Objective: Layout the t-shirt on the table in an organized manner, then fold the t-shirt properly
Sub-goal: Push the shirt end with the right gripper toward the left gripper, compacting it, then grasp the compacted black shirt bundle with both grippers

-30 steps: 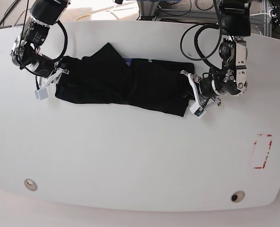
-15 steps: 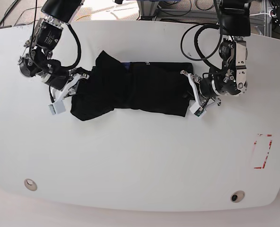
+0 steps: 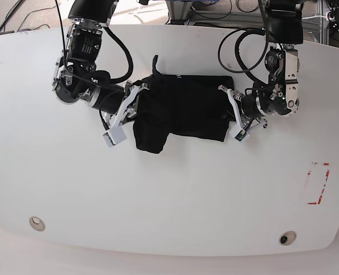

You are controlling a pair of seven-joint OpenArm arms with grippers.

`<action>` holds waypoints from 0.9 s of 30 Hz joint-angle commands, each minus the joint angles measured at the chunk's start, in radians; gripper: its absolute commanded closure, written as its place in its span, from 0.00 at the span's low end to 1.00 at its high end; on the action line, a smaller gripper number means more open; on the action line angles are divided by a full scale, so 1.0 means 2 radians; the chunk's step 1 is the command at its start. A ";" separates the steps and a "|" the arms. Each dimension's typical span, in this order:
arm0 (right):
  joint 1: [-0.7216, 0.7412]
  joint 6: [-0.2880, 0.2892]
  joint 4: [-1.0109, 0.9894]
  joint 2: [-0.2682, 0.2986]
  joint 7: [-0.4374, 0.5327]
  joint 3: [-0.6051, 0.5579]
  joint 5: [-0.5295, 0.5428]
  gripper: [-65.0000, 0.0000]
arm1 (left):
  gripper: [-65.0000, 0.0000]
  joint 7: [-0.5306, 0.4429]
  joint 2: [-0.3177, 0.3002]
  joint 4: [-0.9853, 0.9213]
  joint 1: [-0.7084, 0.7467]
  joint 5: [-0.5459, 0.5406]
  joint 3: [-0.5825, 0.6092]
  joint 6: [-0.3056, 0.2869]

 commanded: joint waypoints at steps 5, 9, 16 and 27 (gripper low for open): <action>0.008 0.000 0.009 -0.006 0.043 -0.067 -0.037 1.00 | 0.91 0.010 -0.003 0.004 -0.005 0.009 -0.001 0.001; 0.009 0.001 0.003 -0.005 0.072 -0.101 -0.053 1.00 | 0.91 0.010 -0.003 0.005 -0.005 0.009 -0.001 0.001; 0.027 0.001 -0.041 -0.006 0.077 -0.118 -0.056 1.00 | 0.91 0.010 -0.003 0.013 -0.004 0.009 -0.001 0.001; 0.046 0.001 -0.096 -0.005 0.138 -0.159 -0.069 1.00 | 0.91 0.010 -0.003 0.019 -0.004 0.008 -0.001 0.001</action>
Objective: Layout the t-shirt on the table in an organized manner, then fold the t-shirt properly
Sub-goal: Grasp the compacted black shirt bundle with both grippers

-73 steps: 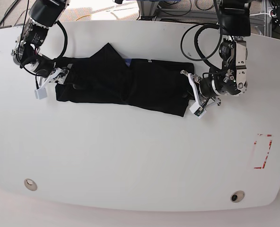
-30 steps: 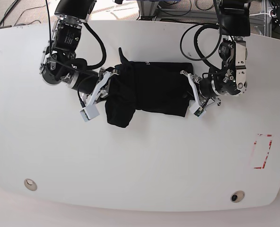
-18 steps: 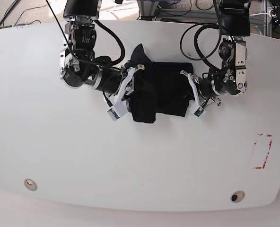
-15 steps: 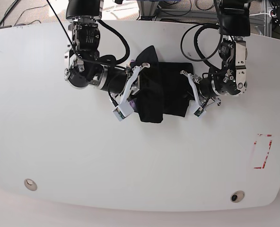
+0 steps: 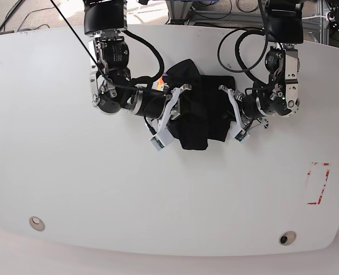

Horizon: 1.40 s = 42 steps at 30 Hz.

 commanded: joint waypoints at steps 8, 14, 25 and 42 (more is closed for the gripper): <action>0.009 0.003 -0.009 -0.002 0.023 0.002 -0.031 1.00 | 0.91 0.002 -0.004 0.032 -0.005 0.001 -0.002 0.001; 0.019 0.003 -0.013 -0.008 0.023 0.001 -0.058 0.99 | 0.91 0.002 -0.004 0.033 -0.005 0.001 -0.002 0.001; 0.038 0.002 -0.024 -0.031 0.020 -0.040 -0.108 0.70 | 0.91 0.002 -0.004 0.034 -0.005 0.001 -0.002 0.001; 0.089 -0.033 -0.024 -0.040 0.016 -0.135 -0.128 0.38 | 0.91 0.002 -0.007 0.036 -0.005 0.000 -0.019 0.001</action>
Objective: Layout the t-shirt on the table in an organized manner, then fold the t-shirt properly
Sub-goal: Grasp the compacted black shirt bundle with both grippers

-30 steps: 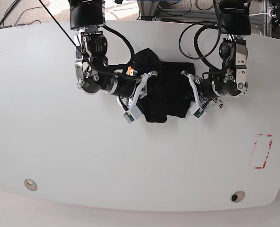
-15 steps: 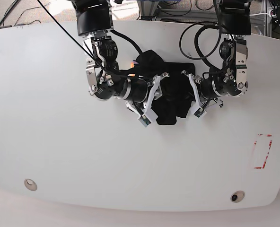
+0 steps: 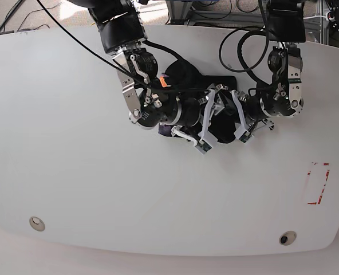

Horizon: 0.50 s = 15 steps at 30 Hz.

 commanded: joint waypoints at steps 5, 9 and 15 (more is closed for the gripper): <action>0.038 0.003 0.023 -0.006 -0.005 -0.007 0.023 0.39 | 0.91 -0.009 -0.003 0.034 -0.008 -0.007 -0.031 0.000; 0.041 0.003 0.048 0.008 -0.008 -0.011 0.023 0.39 | 0.91 -0.008 -0.009 0.062 -0.008 -0.005 -0.048 0.000; 0.041 0.004 0.053 0.020 -0.008 -0.011 0.023 0.39 | 0.91 -0.008 -0.037 0.078 -0.009 -0.006 -0.054 0.000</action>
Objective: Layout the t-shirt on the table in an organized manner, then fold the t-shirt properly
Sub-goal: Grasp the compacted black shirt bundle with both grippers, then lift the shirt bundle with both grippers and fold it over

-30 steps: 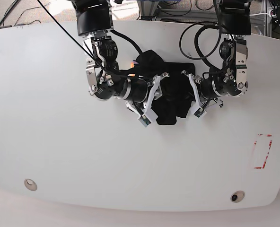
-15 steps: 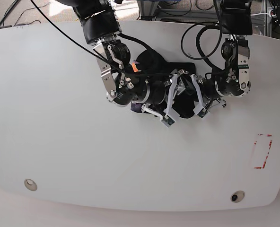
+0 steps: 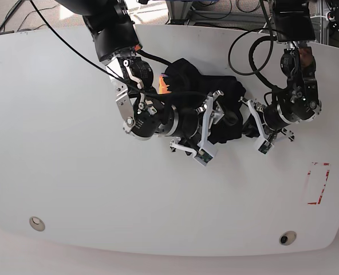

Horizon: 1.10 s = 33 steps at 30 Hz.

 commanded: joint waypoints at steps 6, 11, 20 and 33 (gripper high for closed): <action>0.007 0.004 0.038 0.036 0.008 0.002 0.010 0.39 | 0.91 -0.009 -0.045 0.020 -0.021 -0.007 -0.012 0.000; -0.009 0.004 0.061 0.079 0.009 0.003 0.010 0.39 | 0.91 -0.009 -0.053 0.036 -0.027 -0.007 -0.058 0.000; -0.033 0.004 0.068 0.126 0.017 0.004 0.008 0.40 | 0.91 -0.009 -0.090 0.056 -0.051 -0.008 -0.081 0.000; 0.012 0.004 0.045 0.148 0.049 0.004 0.007 0.40 | 0.91 0.008 0.038 0.094 -0.034 -0.008 -0.056 0.000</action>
